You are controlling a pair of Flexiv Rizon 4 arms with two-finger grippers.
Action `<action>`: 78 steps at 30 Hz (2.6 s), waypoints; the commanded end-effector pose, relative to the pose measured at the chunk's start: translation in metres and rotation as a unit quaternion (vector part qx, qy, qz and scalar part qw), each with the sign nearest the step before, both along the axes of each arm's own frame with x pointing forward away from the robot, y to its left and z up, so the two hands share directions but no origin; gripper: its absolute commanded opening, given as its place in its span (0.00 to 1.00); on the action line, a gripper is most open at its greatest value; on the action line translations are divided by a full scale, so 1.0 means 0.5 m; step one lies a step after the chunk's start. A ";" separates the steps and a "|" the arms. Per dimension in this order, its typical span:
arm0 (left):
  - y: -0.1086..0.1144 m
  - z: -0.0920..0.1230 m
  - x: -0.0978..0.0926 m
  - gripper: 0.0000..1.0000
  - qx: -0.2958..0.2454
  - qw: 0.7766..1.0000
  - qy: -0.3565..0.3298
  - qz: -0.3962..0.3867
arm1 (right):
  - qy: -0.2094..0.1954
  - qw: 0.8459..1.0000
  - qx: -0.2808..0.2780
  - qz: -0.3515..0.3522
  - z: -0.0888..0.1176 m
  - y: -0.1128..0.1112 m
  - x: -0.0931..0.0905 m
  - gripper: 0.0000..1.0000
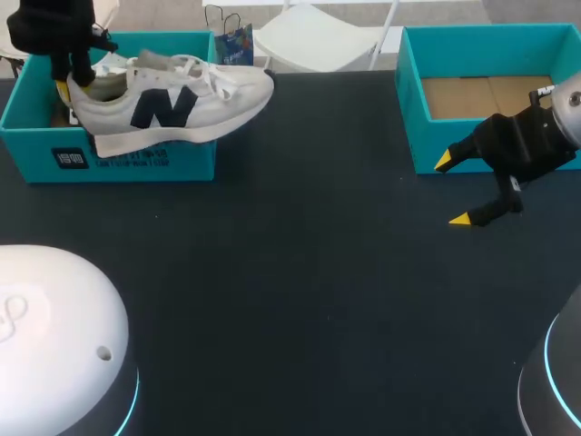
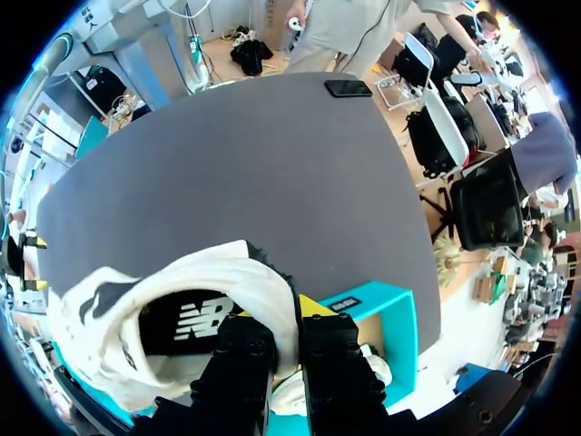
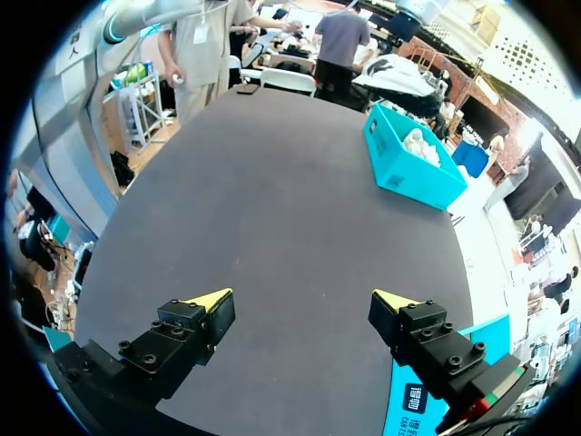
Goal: Take the shoe out of the shoebox, open the shoe tongue, remove and reinsert the insole, then place the shoe into the shoebox
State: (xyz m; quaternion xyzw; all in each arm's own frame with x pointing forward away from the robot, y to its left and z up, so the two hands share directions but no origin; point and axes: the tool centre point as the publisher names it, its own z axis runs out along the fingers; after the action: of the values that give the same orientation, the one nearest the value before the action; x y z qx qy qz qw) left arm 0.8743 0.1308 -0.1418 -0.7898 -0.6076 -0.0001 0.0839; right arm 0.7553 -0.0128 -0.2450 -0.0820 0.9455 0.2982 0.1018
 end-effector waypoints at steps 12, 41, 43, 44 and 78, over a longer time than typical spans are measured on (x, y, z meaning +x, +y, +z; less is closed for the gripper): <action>-0.078 0.010 -0.102 0.00 0.028 0.998 -0.052 -0.021 | 0.000 1.000 -0.002 0.000 -0.002 0.002 0.002 1.00; -0.382 -0.079 -0.304 0.00 0.020 0.999 -0.027 -0.007 | 0.000 1.000 -0.002 0.000 -0.002 0.002 0.002 1.00; -0.397 -0.096 -0.307 0.00 0.024 0.999 -0.032 -0.010 | 0.000 1.000 -0.002 0.000 -0.002 0.002 0.002 1.00; -0.405 -0.109 -0.308 0.00 0.024 0.999 -0.035 -0.010 | 0.000 1.000 -0.002 0.000 -0.002 0.002 0.002 1.00; -0.431 -0.279 -0.295 0.00 0.035 0.997 -0.063 0.005 | 0.000 1.000 -0.002 0.000 -0.002 0.002 0.002 1.00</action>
State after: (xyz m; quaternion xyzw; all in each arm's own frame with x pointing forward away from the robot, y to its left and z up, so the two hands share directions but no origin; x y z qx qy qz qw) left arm 0.7260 -0.0839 -0.2828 -0.7817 -0.6153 -0.0712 0.0723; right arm 0.7553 -0.0128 -0.2450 -0.0820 0.9455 0.2982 0.1018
